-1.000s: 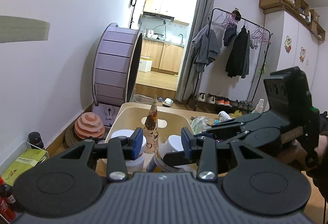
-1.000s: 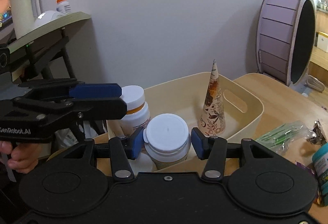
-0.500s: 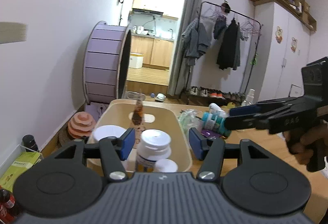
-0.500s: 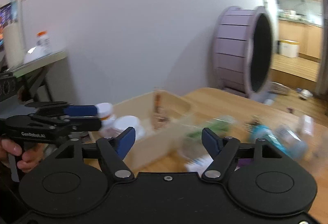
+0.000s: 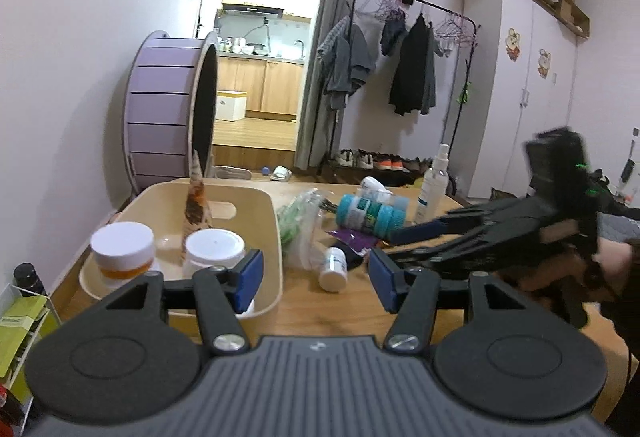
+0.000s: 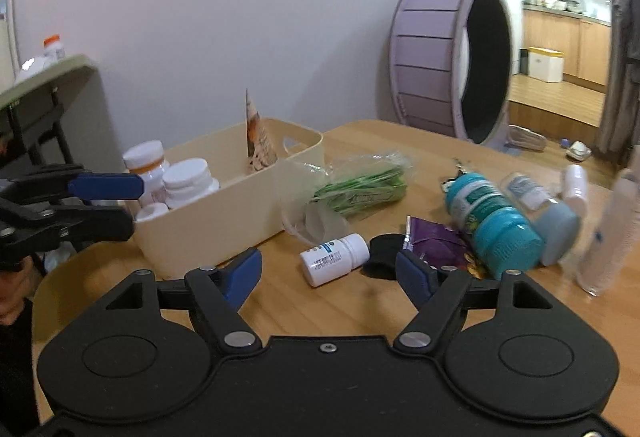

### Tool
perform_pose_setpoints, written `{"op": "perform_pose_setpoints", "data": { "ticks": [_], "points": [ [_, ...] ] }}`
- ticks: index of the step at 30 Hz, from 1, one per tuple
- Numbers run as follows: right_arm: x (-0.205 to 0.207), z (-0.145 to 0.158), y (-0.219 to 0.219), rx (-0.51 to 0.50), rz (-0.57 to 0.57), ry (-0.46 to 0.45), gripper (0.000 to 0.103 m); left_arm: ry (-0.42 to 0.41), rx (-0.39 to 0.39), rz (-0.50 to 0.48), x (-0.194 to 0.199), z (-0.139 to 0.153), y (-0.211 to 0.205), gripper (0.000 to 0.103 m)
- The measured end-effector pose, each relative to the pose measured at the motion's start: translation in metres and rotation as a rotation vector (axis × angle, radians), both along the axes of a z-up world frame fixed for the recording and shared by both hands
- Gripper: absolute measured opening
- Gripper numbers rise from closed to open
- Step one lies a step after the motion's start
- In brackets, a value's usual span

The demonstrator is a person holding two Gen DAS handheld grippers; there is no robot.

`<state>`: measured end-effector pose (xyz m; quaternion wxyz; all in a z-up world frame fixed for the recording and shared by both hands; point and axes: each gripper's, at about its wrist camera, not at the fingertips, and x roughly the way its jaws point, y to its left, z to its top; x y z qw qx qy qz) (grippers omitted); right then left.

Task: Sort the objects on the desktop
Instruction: 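Grasp the lying white pill bottle with the right gripper, then carry the white pill bottle into the cream basket and release it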

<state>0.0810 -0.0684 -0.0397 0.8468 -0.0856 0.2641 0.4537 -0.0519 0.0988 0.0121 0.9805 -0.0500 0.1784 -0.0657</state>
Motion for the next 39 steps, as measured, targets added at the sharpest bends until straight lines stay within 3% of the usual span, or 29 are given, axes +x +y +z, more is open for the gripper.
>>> {"op": "perform_pose_setpoints", "data": {
  "ticks": [3,8,11,13,14,20,28,33,39],
  "points": [
    [0.005,-0.006,0.008,-0.023,0.033,-0.026,0.081,0.004,0.004,-0.005,0.002,-0.002,0.000,0.057],
    [0.012,-0.013,0.023,-0.065,0.073,-0.067,0.081,0.006,-0.007,-0.002,0.003,-0.005,0.004,0.057],
    [0.014,-0.019,0.032,-0.100,0.103,-0.079,0.074,0.005,-0.010,0.000,0.002,-0.005,0.004,0.058],
    [0.014,-0.021,0.035,-0.121,0.115,-0.070,0.056,0.001,-0.006,0.003,0.002,-0.005,0.004,0.057],
    [0.013,-0.020,0.033,-0.119,0.113,-0.070,0.051,-0.001,-0.005,0.002,0.001,-0.005,0.004,0.058],
    [0.008,-0.012,0.022,-0.111,0.099,-0.072,0.050,-0.015,-0.009,0.000,-0.001,-0.002,0.005,0.058],
    [-0.009,0.035,0.005,0.058,0.119,-0.073,0.050,-0.036,-0.043,0.058,-0.024,-0.001,0.022,0.058],
    [-0.026,0.048,0.037,0.104,0.223,-0.084,0.050,-0.032,-0.075,0.142,-0.041,0.004,0.037,0.058],
    [-0.041,0.052,0.080,0.089,0.359,-0.096,0.050,-0.017,-0.069,0.180,-0.059,0.014,0.045,0.058]
  ]
}}
